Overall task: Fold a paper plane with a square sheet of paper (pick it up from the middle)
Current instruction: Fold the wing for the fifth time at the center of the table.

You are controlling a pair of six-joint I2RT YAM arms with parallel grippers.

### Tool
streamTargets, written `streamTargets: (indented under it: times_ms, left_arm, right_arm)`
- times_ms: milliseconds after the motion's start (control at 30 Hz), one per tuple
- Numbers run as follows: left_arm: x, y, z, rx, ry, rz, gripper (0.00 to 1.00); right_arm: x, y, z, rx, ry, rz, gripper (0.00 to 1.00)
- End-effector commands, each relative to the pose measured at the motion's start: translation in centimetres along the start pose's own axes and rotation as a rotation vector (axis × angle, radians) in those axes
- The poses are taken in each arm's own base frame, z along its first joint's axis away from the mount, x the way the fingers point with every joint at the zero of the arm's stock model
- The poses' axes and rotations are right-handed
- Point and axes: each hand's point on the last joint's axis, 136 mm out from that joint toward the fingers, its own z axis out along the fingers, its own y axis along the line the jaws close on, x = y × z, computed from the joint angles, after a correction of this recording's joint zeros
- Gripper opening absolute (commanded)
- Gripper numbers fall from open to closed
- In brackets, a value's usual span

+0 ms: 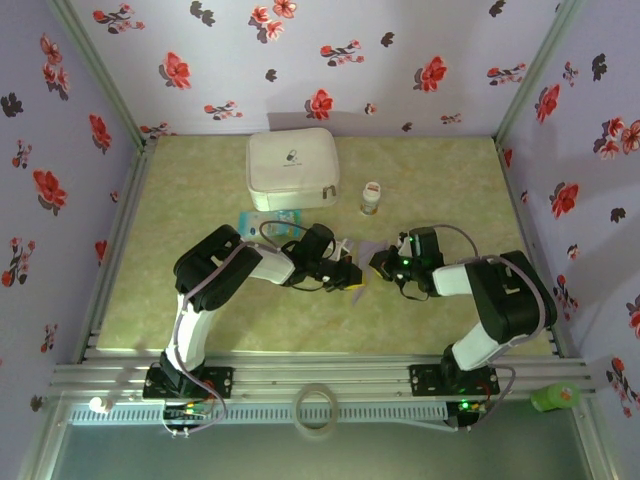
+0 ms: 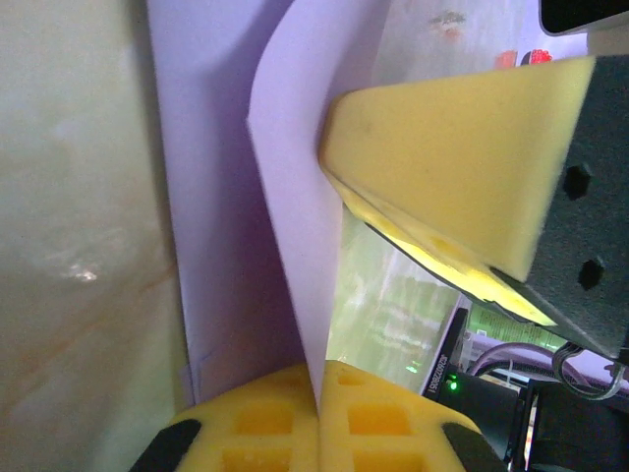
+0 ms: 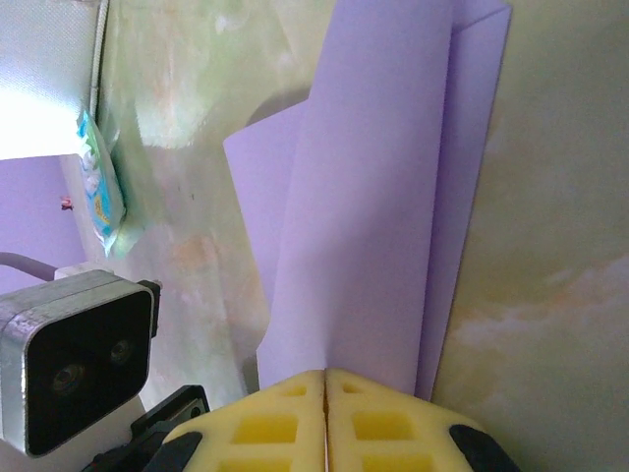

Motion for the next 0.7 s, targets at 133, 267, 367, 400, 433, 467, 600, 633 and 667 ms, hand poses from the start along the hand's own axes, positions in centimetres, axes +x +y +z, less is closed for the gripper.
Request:
streamTargets:
  times_ms: [133, 267, 367, 400, 433, 467, 600, 633, 667]
  left_arm:
    - [0.4, 4.5, -0.4, -0.127, -0.014, -0.104, 0.00]
    - [0.4, 4.5, -0.6, -0.142, -0.012, -0.091, 0.02]
    - [0.4, 4.0, -1.0, -0.162, -0.006, -0.058, 0.07]
    - [0.5, 3.9, -1.2, -0.174, 0.000, -0.046, 0.10]
    - [0.5, 3.6, -1.4, -0.182, 0.005, -0.032, 0.13]
    - [0.7, 3.5, -1.6, -0.191, 0.011, -0.022, 0.16]
    - [1.5, 2.9, -1.9, -0.222, 0.055, 0.022, 0.19]
    - [1.7, 2.8, -2.0, -0.231, 0.064, 0.030, 0.19]
    - [1.9, 2.8, -2.0, -0.236, 0.072, 0.036, 0.19]
  right_arm:
    - [-0.7, -0.3, 0.5, 0.017, 0.006, -0.023, 0.09]
    - [-0.2, -2.2, 0.7, 0.097, 0.026, 0.011, 0.07]
    - [0.2, -3.2, 0.8, 0.129, 0.039, 0.027, 0.07]
    - [0.3, -3.5, 0.8, 0.140, 0.044, 0.034, 0.07]
    - [0.4, -3.7, 0.8, 0.150, 0.047, 0.038, 0.06]
    - [0.5, -3.8, 0.9, 0.155, 0.050, 0.038, 0.06]
    - [0.5, -4.0, 0.9, 0.159, 0.054, 0.045, 0.06]
    - [0.5, -3.9, 0.9, 0.158, 0.052, 0.043, 0.06]
    - [0.4, -3.8, 0.8, 0.158, 0.050, 0.043, 0.06]
